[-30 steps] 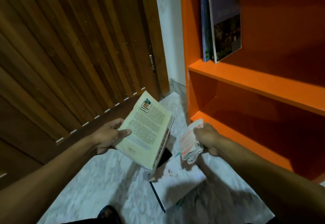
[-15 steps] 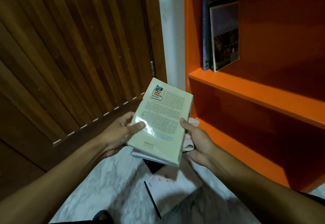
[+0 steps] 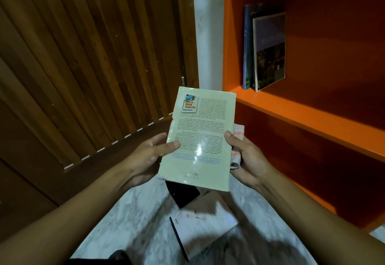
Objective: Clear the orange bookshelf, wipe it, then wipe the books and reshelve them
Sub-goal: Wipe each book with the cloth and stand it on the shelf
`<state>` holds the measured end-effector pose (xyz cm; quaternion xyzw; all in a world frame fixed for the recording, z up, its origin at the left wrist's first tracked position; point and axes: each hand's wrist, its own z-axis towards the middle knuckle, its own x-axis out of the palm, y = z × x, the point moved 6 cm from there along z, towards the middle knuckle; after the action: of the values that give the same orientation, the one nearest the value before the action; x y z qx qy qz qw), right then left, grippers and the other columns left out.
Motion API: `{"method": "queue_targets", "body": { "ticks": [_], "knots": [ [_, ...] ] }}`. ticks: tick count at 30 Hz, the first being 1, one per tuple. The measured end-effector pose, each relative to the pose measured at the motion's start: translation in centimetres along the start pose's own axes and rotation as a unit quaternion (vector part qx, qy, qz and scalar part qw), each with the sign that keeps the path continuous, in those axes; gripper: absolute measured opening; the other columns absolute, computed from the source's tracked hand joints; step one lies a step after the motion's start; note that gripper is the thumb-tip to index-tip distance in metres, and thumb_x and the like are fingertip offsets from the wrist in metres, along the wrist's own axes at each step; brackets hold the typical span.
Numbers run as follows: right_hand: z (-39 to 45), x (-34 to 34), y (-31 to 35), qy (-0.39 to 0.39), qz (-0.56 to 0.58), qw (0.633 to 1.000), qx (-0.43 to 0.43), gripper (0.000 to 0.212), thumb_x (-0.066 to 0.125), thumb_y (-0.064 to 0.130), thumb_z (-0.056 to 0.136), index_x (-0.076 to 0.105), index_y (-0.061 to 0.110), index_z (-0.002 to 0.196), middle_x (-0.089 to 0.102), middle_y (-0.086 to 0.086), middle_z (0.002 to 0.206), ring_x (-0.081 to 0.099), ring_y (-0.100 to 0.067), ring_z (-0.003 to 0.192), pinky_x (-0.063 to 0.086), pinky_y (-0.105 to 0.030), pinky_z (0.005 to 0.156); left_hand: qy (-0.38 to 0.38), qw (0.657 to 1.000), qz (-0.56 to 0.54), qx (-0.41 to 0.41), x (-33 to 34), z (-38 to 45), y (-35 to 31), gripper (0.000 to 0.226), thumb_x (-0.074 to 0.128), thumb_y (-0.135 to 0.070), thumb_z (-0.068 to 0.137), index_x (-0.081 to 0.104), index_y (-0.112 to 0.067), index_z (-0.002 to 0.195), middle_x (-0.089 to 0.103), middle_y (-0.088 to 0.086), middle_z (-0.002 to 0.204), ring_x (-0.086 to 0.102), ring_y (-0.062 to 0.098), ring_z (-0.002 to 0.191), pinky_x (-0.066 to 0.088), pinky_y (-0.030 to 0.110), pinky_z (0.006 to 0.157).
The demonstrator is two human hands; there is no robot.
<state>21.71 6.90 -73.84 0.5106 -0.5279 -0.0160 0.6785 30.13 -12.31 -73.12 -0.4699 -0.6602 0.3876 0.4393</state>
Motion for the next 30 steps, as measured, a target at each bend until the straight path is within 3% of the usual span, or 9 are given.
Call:
{"method": "queue_targets", "body": {
  "ticks": [4, 6, 9, 13, 18, 21, 24, 27, 30],
  "knots": [
    [-0.6, 0.6, -0.1, -0.001, -0.025, 1.000, 0.010, 0.034, 0.043, 0.011, 0.103, 0.053, 0.004, 0.135, 0.068, -0.014, 0.114, 0.072, -0.015, 0.068, 0.053, -0.024, 0.047, 0.012, 0.997, -0.072, 0.004, 1.1, -0.6, -0.1, 0.044, 0.061, -0.029, 0.092, 0.062, -0.015, 0.133, 0.065, 0.012, 0.133, 0.062, 0.033, 0.123, 0.048, 0.054, 0.103],
    [-0.7, 0.5, -0.2, -0.018, -0.042, 0.999, 0.015, 0.028, 0.045, 0.011, 0.103, 0.056, 0.006, 0.129, 0.071, -0.011, 0.106, 0.072, -0.014, 0.067, 0.052, -0.023, 0.044, -0.012, 0.997, -0.076, 0.028, 1.0, -0.4, -0.3, 0.041, 0.052, -0.035, 0.096, 0.062, -0.020, 0.132, 0.067, 0.009, 0.131, 0.063, 0.032, 0.122, 0.046, 0.056, 0.106],
    [-0.6, 0.3, -0.3, -0.028, -0.070, 0.997, 0.012, 0.035, 0.049, 0.013, 0.101, 0.054, 0.007, 0.135, 0.070, -0.013, 0.120, 0.073, -0.023, 0.094, 0.058, -0.030, 0.060, -0.052, 0.996, -0.051, 0.051, 0.6, -0.1, -0.4, 0.043, 0.052, -0.038, 0.098, 0.060, -0.017, 0.135, 0.067, 0.011, 0.131, 0.063, 0.034, 0.121, 0.043, 0.058, 0.108],
    [-0.7, 0.6, -0.5, -0.038, -0.061, 0.997, 0.011, 0.035, 0.045, 0.012, 0.103, 0.051, 0.005, 0.137, 0.066, -0.013, 0.117, 0.070, -0.010, 0.064, 0.050, -0.021, 0.045, -0.085, 0.993, -0.031, 0.071, 0.2, 0.0, -0.4, 0.039, 0.051, -0.037, 0.101, 0.060, -0.017, 0.134, 0.069, 0.010, 0.128, 0.066, 0.034, 0.117, 0.047, 0.057, 0.104],
    [-0.7, 0.4, -0.9, -0.081, -0.025, 0.996, 0.038, 0.033, 0.040, 0.026, 0.106, 0.057, 0.010, 0.128, 0.069, -0.012, 0.105, 0.068, -0.012, 0.055, 0.050, -0.026, 0.040, -0.127, 0.987, -0.015, 0.094, -0.1, 0.2, -0.3, 0.036, 0.054, -0.030, 0.101, 0.058, -0.013, 0.133, 0.069, 0.014, 0.125, 0.068, 0.036, 0.112, 0.052, 0.060, 0.097],
    [-0.2, -2.4, -0.1, -0.221, -0.017, 0.975, 0.020, 0.027, 0.043, 0.030, 0.105, 0.059, 0.009, 0.108, 0.075, -0.017, 0.097, 0.074, -0.028, 0.075, 0.060, -0.046, 0.065, -0.135, 0.984, 0.019, 0.113, 0.3, 0.0, -0.5, 0.032, 0.052, -0.028, 0.102, 0.060, -0.011, 0.128, 0.072, 0.014, 0.118, 0.073, 0.032, 0.100, 0.062, 0.046, 0.080],
    [0.4, -4.6, 2.7, -0.299, -0.071, 0.948, -0.087, 0.029, 0.039, 0.036, 0.106, 0.058, 0.014, 0.110, 0.072, -0.016, 0.109, 0.071, -0.029, 0.093, 0.056, -0.054, 0.089, -0.118, 0.985, 0.061, 0.110, 0.8, -0.2, -0.4, 0.027, 0.052, -0.027, 0.101, 0.061, -0.018, 0.126, 0.075, 0.007, 0.111, 0.075, 0.028, 0.097, 0.061, 0.043, 0.077],
    [0.2, -4.4, 6.0, -0.301, -0.261, 0.892, -0.213, 0.045, 0.039, 0.052, 0.101, 0.057, 0.025, 0.131, 0.066, 0.000, 0.126, 0.063, -0.018, 0.115, 0.048, -0.047, 0.104, -0.099, 0.986, 0.094, 0.098, 1.5, -0.4, 0.2, 0.026, 0.053, -0.026, 0.101, 0.062, -0.021, 0.125, 0.076, 0.005, 0.111, 0.075, 0.028, 0.098, 0.058, 0.046, 0.081],
    [1.0, -3.2, 5.7, -0.196, -0.406, 0.855, -0.256, 0.052, 0.040, 0.060, 0.098, 0.055, 0.030, 0.138, 0.059, 0.008, 0.140, 0.052, -0.008, 0.131, 0.038, -0.040, 0.114, -0.086, 0.987, 0.098, 0.090, 2.7, -0.3, 0.6, 0.027, 0.052, -0.026, 0.101, 0.062, -0.021, 0.125, 0.075, 0.006, 0.111, 0.073, 0.030, 0.101, 0.057, 0.051, 0.086]
  ]
}}
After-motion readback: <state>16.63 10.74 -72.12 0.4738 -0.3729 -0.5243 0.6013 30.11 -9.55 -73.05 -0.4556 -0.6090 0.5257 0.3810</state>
